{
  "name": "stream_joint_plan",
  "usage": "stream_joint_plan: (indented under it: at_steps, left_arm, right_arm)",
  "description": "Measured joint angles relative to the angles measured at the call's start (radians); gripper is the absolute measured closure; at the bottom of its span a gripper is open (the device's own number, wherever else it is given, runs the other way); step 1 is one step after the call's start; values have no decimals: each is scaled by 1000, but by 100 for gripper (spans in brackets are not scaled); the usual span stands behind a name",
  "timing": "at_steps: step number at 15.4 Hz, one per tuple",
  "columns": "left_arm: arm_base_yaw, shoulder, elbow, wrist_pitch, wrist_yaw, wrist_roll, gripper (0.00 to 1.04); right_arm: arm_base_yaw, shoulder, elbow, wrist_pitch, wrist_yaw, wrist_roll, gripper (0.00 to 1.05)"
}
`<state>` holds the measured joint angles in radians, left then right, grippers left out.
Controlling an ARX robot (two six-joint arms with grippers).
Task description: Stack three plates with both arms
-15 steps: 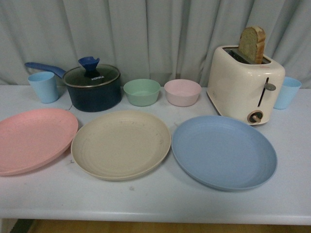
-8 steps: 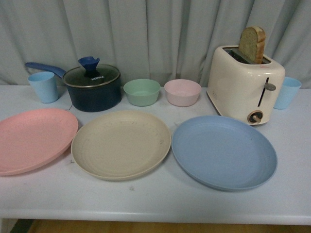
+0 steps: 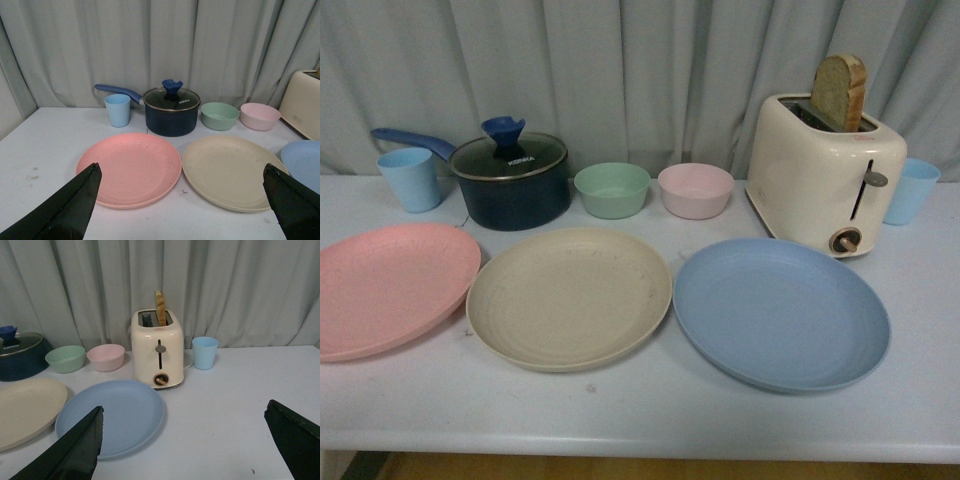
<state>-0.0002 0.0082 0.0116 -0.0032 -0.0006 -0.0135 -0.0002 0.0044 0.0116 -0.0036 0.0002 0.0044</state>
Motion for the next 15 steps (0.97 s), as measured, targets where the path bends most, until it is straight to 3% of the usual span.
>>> stream_joint_plan:
  at_steps: [2, 3, 4, 6, 10, 15]
  left_arm:
    - [0, 0, 0, 0, 0, 0, 7]
    - [-36, 86, 64, -182, -111, -57, 7]
    - [-11, 271, 141, -227, -180, -137, 7]
    - [111, 555, 220, -7, -116, -186, 7]
    - [223, 1141, 433, 370, 68, -139, 7]
    - [306, 1806, 882, 348, 150, -71, 7]
  right_arm:
    - [0, 0, 0, 0, 0, 0, 6]
    - [0, 0, 0, 0, 1, 0, 6]
    - [0, 0, 0, 0, -2, -2, 6]
    - [0, 0, 0, -1, -1, -2, 6]
    - [0, 0, 0, 0, -1, -2, 6]
    - [0, 0, 0, 0, -1, -2, 6]
